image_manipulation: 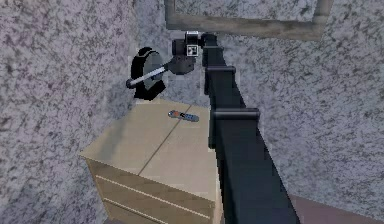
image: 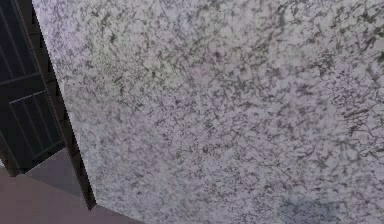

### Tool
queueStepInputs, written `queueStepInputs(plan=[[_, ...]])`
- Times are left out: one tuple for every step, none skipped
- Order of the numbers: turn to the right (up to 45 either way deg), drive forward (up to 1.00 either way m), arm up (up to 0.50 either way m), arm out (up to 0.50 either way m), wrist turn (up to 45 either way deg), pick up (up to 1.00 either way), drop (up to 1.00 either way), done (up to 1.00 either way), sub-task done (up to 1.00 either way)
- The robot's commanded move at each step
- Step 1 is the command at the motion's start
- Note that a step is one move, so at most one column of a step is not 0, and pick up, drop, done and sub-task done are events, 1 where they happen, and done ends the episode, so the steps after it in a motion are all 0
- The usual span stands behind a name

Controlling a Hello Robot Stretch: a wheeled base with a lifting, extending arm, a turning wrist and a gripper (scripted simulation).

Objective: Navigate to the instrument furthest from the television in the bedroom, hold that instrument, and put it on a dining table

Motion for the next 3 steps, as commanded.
queueStepInputs(plan=[[0.0,0.00,0.00,0.00,-45.0,0.00,0.00,0.00,0.00],[0.0,0.00,0.00,0.00,-33.0,0.00,0.00,0.00,0.00],[0.0,0.00,0.00,-0.48,0.0,0.00,0.00,0.00,0.00]])
